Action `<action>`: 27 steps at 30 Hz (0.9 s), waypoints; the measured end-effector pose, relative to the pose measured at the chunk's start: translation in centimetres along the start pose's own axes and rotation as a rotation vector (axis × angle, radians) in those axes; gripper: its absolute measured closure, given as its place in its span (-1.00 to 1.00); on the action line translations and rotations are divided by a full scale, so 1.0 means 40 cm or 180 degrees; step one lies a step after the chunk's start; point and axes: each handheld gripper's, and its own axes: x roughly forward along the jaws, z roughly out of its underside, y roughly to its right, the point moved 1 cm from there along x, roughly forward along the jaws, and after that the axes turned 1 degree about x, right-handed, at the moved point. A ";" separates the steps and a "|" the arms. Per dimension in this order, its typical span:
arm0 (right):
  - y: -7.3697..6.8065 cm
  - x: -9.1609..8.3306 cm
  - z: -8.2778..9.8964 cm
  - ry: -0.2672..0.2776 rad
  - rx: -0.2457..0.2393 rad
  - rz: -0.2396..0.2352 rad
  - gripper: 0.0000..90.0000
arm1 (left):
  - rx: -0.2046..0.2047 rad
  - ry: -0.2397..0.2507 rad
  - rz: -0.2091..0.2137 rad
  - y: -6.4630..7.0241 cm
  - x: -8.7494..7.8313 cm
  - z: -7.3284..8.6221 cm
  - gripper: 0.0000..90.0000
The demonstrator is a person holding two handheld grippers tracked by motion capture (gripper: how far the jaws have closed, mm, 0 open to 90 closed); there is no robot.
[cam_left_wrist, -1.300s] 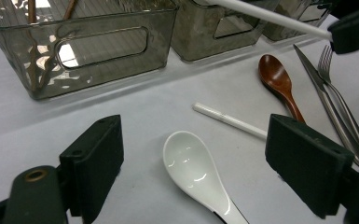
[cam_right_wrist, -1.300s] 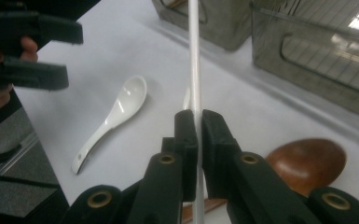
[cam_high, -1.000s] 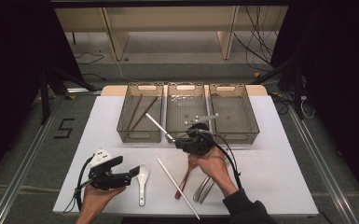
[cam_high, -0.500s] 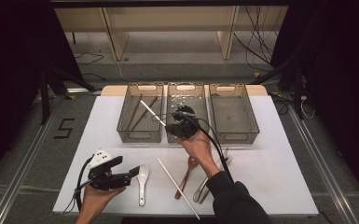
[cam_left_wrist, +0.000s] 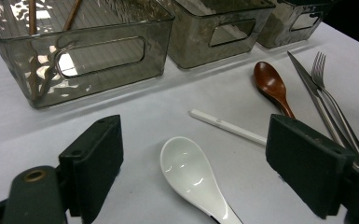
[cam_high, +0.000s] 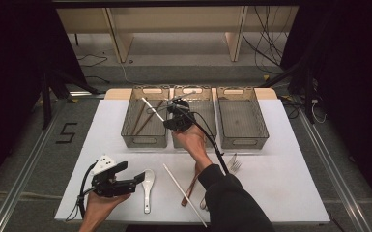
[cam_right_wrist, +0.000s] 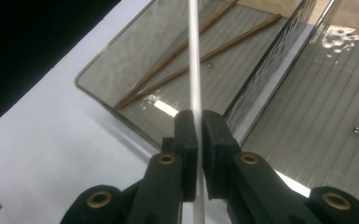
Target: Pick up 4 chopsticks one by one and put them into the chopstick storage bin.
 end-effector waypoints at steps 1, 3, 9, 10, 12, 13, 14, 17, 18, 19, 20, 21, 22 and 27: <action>0.000 0.006 -0.004 -0.0002 0.0012 0.0004 0.92 | -0.0001 0.0000 -0.0002 0.000 0.000 0.000 -0.59; -0.001 0.016 -0.012 -0.0012 0.0022 0.0015 0.92 | -0.0011 0.0007 0.0005 0.000 0.001 0.000 -0.59; -0.004 0.044 -0.029 -0.0048 0.0083 0.0012 0.92 | -0.0014 0.0020 0.0016 0.003 0.002 -0.001 -0.59; -0.005 0.051 -0.031 -0.0063 0.0082 0.0017 0.92 | -0.0024 0.0027 0.0021 0.003 0.002 -0.001 -0.59; -0.009 0.062 -0.036 -0.0074 0.0067 0.0027 0.92 | -0.0053 0.0035 0.0027 0.005 0.001 -0.001 -0.59; -0.009 0.068 -0.040 -0.0084 0.0068 0.0034 0.91 | -0.0051 0.0047 0.0034 0.007 0.002 -0.002 -0.59; -0.010 0.073 -0.043 -0.0095 0.0082 0.0040 0.92 | -0.0030 0.0046 0.0028 0.008 0.003 -0.002 -0.59; -0.013 0.088 -0.055 -0.0117 0.0084 0.0074 0.91 | -0.0024 0.0035 0.0027 0.008 0.004 -0.001 -0.59; -0.014 0.092 -0.059 -0.0122 0.0085 0.0092 0.91 | -0.0029 0.0040 0.0029 0.008 0.002 -0.001 -0.59; -0.016 0.096 -0.062 -0.0127 0.0088 0.0099 0.91 | -0.0029 0.0046 0.0033 0.007 0.001 -0.002 -0.59; -0.016 0.101 -0.065 -0.0136 0.0087 0.0108 0.92 | -0.0029 0.0052 0.0035 0.006 0.000 -0.002 -0.59; -0.017 0.106 -0.068 -0.0153 0.0079 0.0126 0.91 | -0.0032 0.0050 0.0034 0.005 0.000 -0.001 -0.59; -0.018 0.110 -0.071 -0.0162 0.0080 0.0138 0.91 | -0.0030 0.0048 0.0029 0.005 -0.001 -0.001 -0.59; -0.019 0.124 -0.078 -0.0189 0.0105 0.0151 0.91 | -0.0015 0.0042 0.0032 0.004 -0.001 -0.001 -0.59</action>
